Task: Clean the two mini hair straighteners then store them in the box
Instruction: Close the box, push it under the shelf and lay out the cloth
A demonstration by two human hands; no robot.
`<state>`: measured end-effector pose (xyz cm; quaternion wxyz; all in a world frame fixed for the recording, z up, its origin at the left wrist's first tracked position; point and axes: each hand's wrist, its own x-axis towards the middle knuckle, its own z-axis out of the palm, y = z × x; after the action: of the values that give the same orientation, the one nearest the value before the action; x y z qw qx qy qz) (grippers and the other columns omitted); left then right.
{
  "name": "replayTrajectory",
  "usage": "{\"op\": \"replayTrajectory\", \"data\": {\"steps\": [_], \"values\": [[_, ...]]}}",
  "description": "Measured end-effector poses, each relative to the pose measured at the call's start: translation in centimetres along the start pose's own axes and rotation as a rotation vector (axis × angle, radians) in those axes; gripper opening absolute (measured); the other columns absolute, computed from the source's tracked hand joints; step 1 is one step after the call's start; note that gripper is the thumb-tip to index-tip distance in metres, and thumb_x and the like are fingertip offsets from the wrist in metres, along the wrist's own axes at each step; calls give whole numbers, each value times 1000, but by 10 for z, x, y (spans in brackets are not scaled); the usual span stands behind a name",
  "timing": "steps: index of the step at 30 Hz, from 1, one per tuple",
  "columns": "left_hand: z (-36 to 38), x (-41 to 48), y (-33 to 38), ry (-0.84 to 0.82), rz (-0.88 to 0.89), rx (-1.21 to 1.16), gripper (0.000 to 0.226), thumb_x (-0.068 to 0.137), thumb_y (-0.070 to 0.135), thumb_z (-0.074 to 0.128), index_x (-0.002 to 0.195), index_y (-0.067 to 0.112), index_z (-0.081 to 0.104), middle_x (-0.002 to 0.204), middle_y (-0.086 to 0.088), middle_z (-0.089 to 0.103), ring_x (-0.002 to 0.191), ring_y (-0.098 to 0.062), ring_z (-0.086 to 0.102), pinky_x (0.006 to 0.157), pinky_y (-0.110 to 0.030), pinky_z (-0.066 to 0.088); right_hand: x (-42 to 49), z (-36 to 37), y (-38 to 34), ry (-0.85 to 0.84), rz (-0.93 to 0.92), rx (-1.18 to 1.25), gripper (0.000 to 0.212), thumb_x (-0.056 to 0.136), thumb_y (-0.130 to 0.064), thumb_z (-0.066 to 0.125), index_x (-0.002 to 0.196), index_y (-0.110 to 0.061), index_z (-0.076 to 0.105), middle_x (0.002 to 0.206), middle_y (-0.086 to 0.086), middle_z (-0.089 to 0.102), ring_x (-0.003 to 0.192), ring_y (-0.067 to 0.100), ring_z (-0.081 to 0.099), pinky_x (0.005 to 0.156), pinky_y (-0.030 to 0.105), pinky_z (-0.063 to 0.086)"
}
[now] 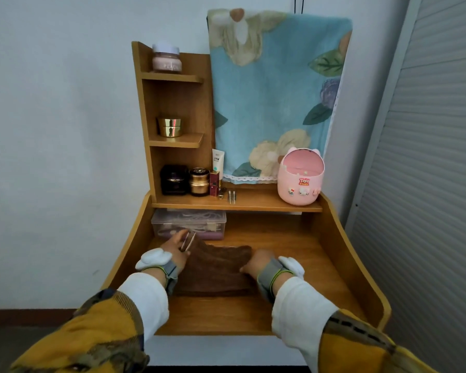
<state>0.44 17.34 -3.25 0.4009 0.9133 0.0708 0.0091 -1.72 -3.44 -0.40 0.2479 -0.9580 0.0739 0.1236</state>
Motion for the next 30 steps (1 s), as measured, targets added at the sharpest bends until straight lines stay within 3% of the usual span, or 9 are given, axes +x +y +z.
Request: {"op": "replayTrajectory", "data": {"steps": [6, 11, 14, 16, 18, 20, 24, 27, 30], "values": [[9, -11, 16, -34, -13, 383, 71, 75, 44, 71, 135, 25, 39, 137, -9, 43, 124, -28, 46, 104, -37, 40, 4, -22, 8, 72, 56, 313, 35, 89, -11, 55, 122, 1, 56, 126, 17, 59, 118, 30, 55, 93, 32, 45], [19, -7, 15, -238, 16, 239, 41, 66, 38, 79, 100, 36, 56, 106, 0, 66, 97, -20, 62, 91, -35, 50, 6, -37, -9, 253, -26, 171, 27, 90, -15, 55, 115, -4, 56, 120, 12, 60, 110, 28, 58, 79, 27, 43], [21, -6, 14, -151, 3, 30, 8, 86, 23, 65, 85, 21, 57, 74, -3, 61, 71, -24, 59, 65, -30, 49, -5, -25, -27, 88, -257, 204, 32, 87, -24, 63, 114, -12, 55, 111, 5, 61, 97, 20, 59, 74, 26, 42], [20, -7, 16, -84, -116, -170, 12, 95, 16, 50, 85, 10, 51, 65, -6, 52, 58, -23, 52, 52, -29, 49, -17, -13, -33, -188, -359, 292, 37, 86, -36, 64, 116, -15, 57, 96, -1, 61, 73, 13, 59, 62, 23, 45], [19, -1, 15, 56, -155, -187, 14, 97, 19, 44, 86, 11, 47, 73, -9, 54, 70, -26, 54, 72, -41, 55, -15, -6, -30, -282, -366, 301, 32, 91, -36, 57, 113, -13, 61, 87, -3, 60, 56, 8, 55, 52, 19, 43], [14, -3, 18, 147, -99, -100, 14, 95, 26, 49, 94, 14, 43, 89, -13, 53, 82, -26, 51, 86, -44, 49, -5, -7, -27, -110, -318, 299, 15, 94, -24, 55, 96, -14, 65, 83, -1, 60, 49, 7, 55, 53, 21, 45], [18, -17, 26, -48, 1, -75, 49, 83, 32, 68, 120, 19, 38, 105, -8, 55, 85, -27, 56, 67, -30, 45, 4, -14, -14, 165, -84, 162, 23, 92, -21, 55, 111, -7, 60, 112, 11, 63, 100, 26, 63, 85, 33, 49], [31, -21, 29, -194, 66, 18, 55, 77, 26, 74, 119, 24, 37, 115, -9, 56, 81, -24, 58, 63, -31, 52, -5, -6, -11, -26, -56, 25, 44, 91, -35, 58, 122, -5, 51, 124, 12, 58, 113, 26, 57, 89, 31, 45], [38, -17, 40, -140, 164, 235, 56, 78, 23, 72, 124, 23, 39, 116, -5, 58, 88, -18, 56, 74, -25, 46, -2, 4, -11, 5, -77, 30, 40, 91, -22, 60, 125, -6, 46, 128, 12, 55, 118, 27, 54, 92, 32, 44]]}}
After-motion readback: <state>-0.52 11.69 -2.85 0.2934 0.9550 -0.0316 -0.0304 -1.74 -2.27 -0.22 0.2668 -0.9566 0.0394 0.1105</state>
